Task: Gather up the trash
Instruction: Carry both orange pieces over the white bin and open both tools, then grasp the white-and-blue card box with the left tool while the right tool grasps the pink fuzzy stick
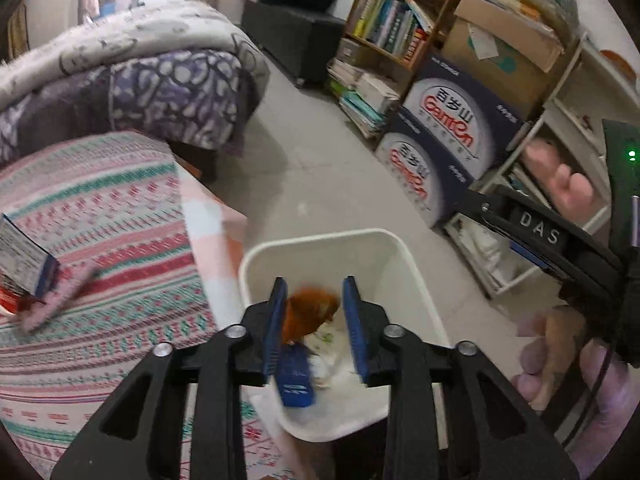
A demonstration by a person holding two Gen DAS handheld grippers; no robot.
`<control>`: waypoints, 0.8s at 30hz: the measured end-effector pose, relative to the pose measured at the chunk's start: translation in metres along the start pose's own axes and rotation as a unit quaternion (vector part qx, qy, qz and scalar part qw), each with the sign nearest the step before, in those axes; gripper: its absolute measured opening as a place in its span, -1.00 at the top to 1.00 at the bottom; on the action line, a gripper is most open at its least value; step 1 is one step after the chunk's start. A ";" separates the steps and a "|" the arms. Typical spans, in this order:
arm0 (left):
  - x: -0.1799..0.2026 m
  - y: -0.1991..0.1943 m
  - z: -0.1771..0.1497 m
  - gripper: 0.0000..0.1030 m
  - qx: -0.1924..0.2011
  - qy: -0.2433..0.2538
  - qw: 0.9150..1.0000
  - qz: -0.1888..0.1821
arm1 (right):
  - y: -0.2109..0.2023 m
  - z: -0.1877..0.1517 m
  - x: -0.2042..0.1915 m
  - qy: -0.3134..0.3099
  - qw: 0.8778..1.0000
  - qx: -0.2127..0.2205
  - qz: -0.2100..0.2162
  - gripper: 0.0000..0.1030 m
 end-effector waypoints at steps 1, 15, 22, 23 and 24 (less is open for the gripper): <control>-0.001 -0.001 0.000 0.01 0.002 -0.004 1.000 -0.005 | 0.001 0.000 -0.001 0.000 1.000 -0.002 0.001 -0.68; -0.072 -0.012 -0.014 -0.35 -0.008 -0.055 0.996 0.069 | 0.008 -0.019 -0.036 -0.007 1.000 -0.025 0.018 -0.81; -0.135 -0.030 -0.023 -0.43 -0.017 -0.090 0.984 0.152 | 0.016 -0.043 -0.068 -0.042 0.998 -0.049 0.025 -0.84; -0.151 -0.036 -0.024 -0.48 -0.015 -0.102 0.980 0.170 | 0.017 -0.047 -0.073 -0.048 0.997 -0.051 0.026 -0.84; -0.160 -0.040 -0.025 -0.48 -0.014 -0.108 0.978 0.180 | 0.018 -0.049 -0.076 -0.053 0.997 -0.054 0.026 -0.85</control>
Point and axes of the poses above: each gripper's, at about its wrist camera, not at the fingertips, and y roughly the way its jaws point, x to its right, z to its top, the point moved 6 cm from there along y, roughly the way its jaws point, and after that the axes turned 13 degrees about y, right-handed, at the moved point
